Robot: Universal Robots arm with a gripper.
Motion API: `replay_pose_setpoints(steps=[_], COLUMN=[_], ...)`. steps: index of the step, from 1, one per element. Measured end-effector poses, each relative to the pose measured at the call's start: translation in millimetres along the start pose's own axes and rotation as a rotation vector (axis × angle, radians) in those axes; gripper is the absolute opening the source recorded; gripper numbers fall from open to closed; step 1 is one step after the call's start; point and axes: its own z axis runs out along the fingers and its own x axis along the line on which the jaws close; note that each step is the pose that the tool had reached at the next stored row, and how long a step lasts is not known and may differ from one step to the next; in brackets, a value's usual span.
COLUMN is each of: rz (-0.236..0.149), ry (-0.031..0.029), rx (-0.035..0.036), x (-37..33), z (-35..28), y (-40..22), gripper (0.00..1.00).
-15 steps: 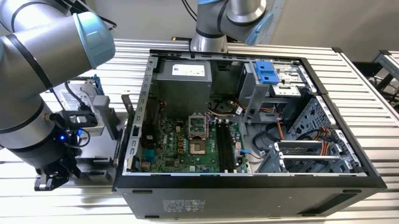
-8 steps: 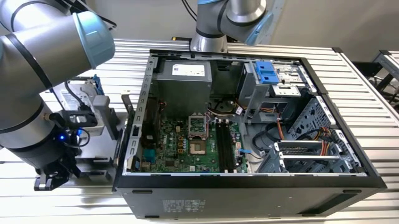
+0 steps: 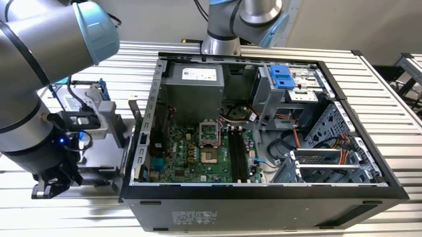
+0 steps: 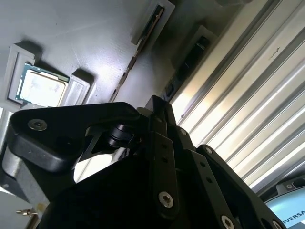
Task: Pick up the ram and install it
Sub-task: 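Pick up the ram and move it above insertion slot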
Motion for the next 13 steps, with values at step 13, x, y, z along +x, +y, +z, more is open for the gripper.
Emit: replay_pose_setpoints(steps=[13], rz=[0.0], ry=[0.0], rx=[0.0], x=[-0.3], z=[-15.2], y=[0.2], gripper=[0.0])
